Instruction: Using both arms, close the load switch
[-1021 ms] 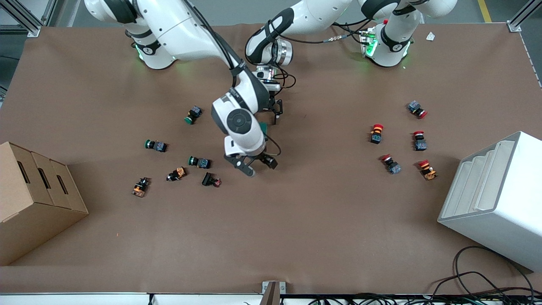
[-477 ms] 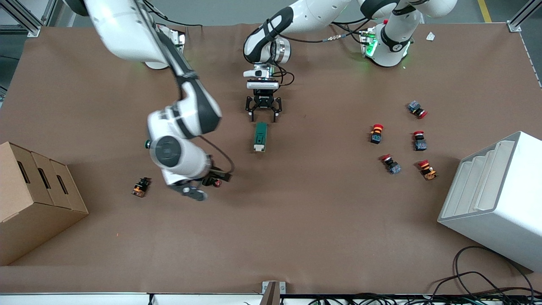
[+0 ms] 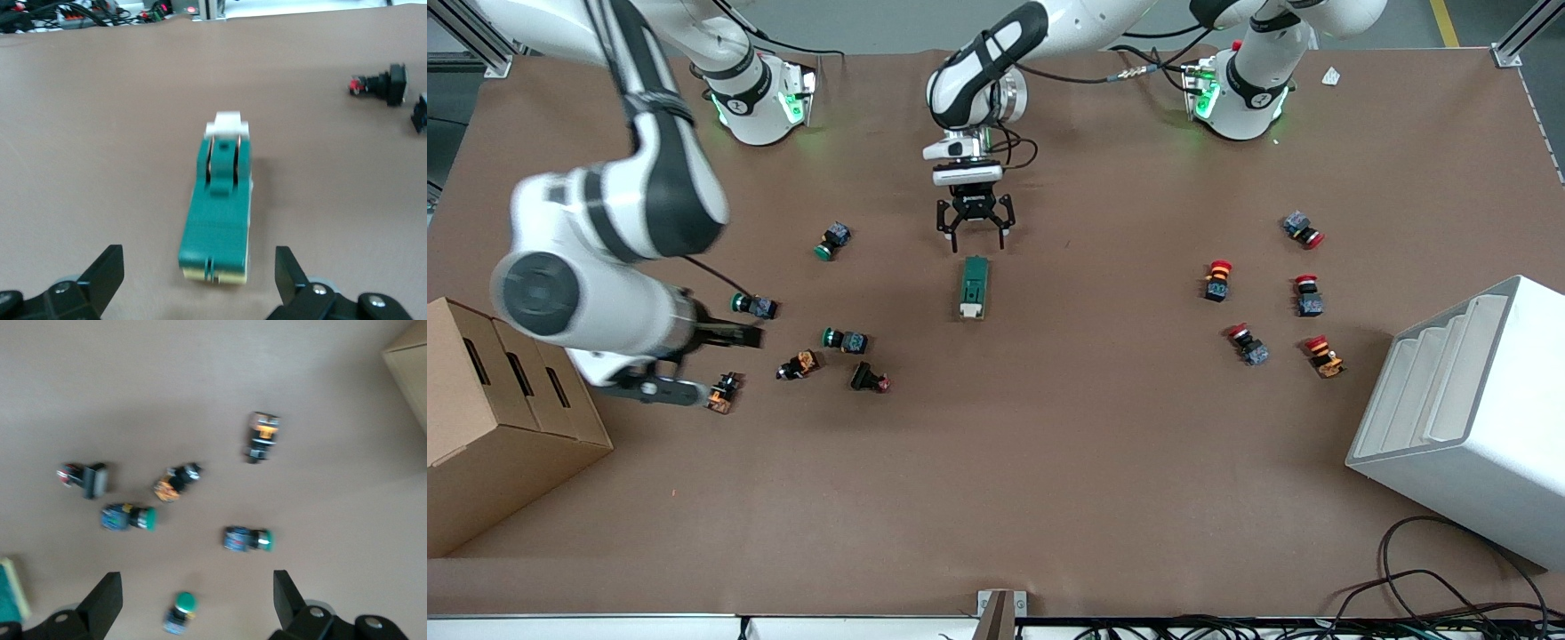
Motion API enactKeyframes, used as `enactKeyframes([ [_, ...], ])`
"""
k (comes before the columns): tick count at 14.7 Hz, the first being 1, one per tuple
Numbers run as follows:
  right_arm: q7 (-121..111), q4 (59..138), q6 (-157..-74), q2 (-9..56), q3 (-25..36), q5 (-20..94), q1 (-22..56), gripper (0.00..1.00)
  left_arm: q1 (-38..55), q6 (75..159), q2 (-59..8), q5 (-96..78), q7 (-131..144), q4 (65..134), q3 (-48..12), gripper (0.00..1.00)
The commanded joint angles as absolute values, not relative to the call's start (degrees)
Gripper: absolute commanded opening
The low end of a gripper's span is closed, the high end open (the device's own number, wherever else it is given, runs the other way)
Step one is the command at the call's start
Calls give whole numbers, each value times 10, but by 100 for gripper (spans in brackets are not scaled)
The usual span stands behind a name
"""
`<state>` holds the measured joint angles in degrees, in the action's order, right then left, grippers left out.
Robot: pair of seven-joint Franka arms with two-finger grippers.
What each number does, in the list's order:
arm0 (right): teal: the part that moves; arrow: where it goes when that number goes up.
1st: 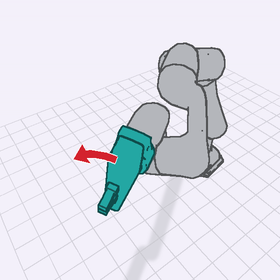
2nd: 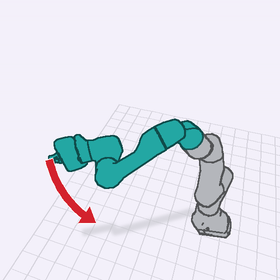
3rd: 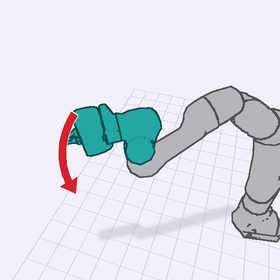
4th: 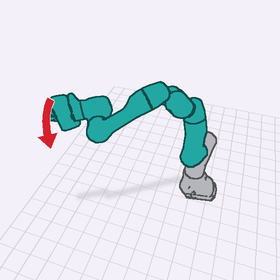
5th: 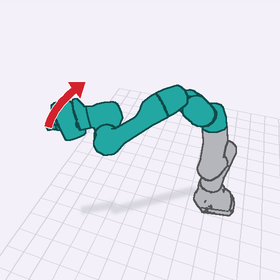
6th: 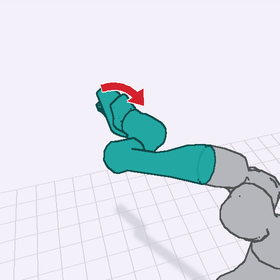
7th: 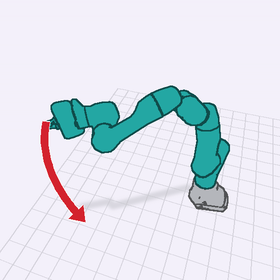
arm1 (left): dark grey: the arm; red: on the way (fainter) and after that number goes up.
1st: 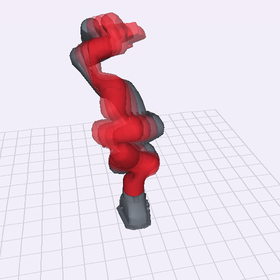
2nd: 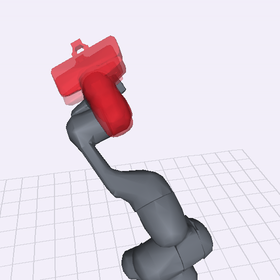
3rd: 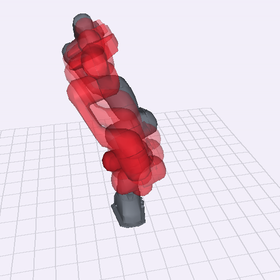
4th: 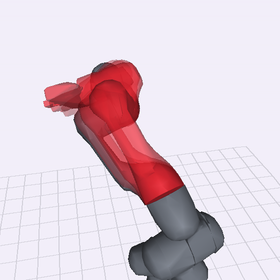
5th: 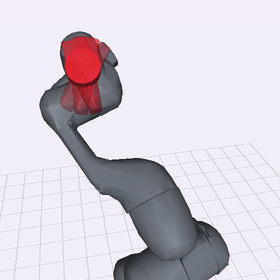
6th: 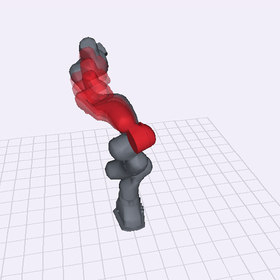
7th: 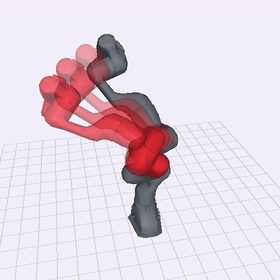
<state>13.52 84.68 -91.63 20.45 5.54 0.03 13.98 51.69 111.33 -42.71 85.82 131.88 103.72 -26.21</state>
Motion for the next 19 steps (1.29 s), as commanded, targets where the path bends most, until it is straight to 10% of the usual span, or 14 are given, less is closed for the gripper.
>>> enactKeyframes([
  [1, 39, 864, -875, 151, 45, -16, 82, 100, 516, 1114, -406, 787, 1254, 1000, -264, 100],
  [19, 15, 709, -751, 146, 40, -6, -4, 100, 221, 919, -185, 289, 625, 812, -260, 100],
])
